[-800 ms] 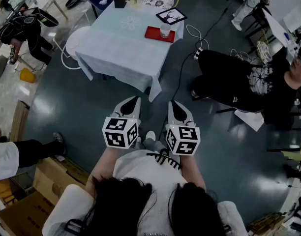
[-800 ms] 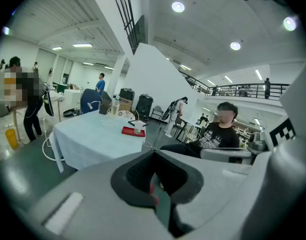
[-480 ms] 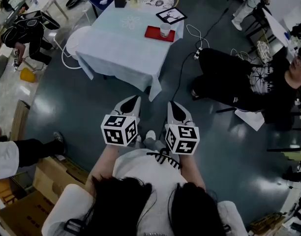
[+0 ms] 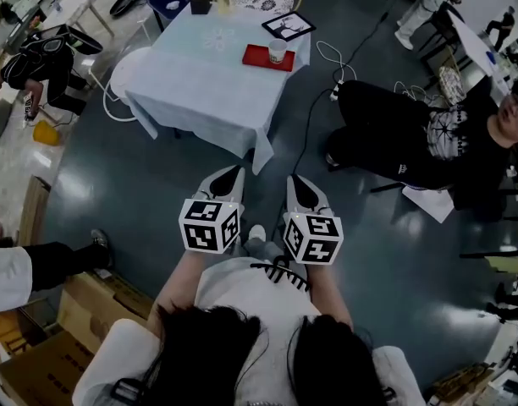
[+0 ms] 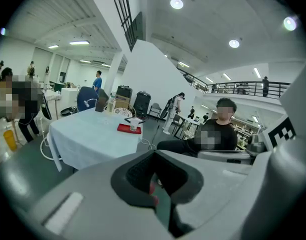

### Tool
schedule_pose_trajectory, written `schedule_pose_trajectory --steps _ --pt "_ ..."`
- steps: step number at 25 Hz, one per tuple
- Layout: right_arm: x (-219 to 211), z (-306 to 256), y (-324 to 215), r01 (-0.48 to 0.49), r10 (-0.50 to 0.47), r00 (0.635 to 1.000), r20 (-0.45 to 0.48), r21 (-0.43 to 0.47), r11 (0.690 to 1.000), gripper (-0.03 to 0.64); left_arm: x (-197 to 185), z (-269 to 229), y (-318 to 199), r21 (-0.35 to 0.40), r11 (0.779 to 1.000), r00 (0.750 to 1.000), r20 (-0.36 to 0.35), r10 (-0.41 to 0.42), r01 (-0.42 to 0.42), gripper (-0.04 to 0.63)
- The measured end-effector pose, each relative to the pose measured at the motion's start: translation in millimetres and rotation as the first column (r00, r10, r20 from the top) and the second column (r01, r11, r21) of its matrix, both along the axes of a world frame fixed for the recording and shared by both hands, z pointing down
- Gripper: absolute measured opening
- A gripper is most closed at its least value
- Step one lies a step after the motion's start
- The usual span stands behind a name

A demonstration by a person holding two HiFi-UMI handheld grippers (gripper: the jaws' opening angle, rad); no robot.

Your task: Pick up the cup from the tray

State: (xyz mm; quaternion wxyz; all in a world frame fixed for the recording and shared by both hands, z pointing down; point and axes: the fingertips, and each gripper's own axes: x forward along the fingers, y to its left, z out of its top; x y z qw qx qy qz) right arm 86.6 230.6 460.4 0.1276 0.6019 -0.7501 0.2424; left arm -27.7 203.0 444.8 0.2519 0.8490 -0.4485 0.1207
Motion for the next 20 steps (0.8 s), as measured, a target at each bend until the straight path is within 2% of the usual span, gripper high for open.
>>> schedule_pose_trajectory --steps 2,3,5,6,12,15,20 --pt "0.5 1.3 -0.2 0.027 -0.027 1.0 -0.003 -0.004 1.0 0.027 1.9 1.3 -0.5 -0.009 1.0 1.0 0.003 -0.01 0.01 0.0" --pt "0.2 0.7 -1.5 0.045 -0.045 0.999 0.001 0.0 0.999 0.049 2.8 1.4 -1.8 -0.011 1.0 1.0 0.003 -0.016 0.016 0.0" --pt "-0.2 -2.8 -6.3 0.072 -0.073 0.997 0.022 0.017 0.997 0.145 5.4 0.8 -6.3 -0.012 1.0 1.0 0.013 -0.025 0.025 0.0" --pt "0.2 -4.1 -8.8 0.082 -0.083 0.996 0.028 0.022 0.996 0.168 7.4 0.9 -9.1 -0.015 1.0 0.999 0.024 -0.026 0.026 0.0" --pt "2.3 -3.6 -23.1 0.16 -0.16 0.987 0.008 0.029 0.987 0.223 19.6 2.0 -28.1 -0.07 0.996 0.998 0.034 -0.057 0.059 0.0" --pt "9.8 -8.4 -36.2 0.162 -0.163 0.986 0.016 0.049 0.985 0.264 25.5 2.3 -36.1 -0.063 0.995 0.995 0.073 -0.068 0.073 0.0" --pt "17.4 -22.1 -54.7 0.159 -0.16 0.987 0.001 0.099 0.982 0.317 29.3 3.2 -42.6 -0.066 0.994 0.994 0.076 -0.082 0.087 0.0"
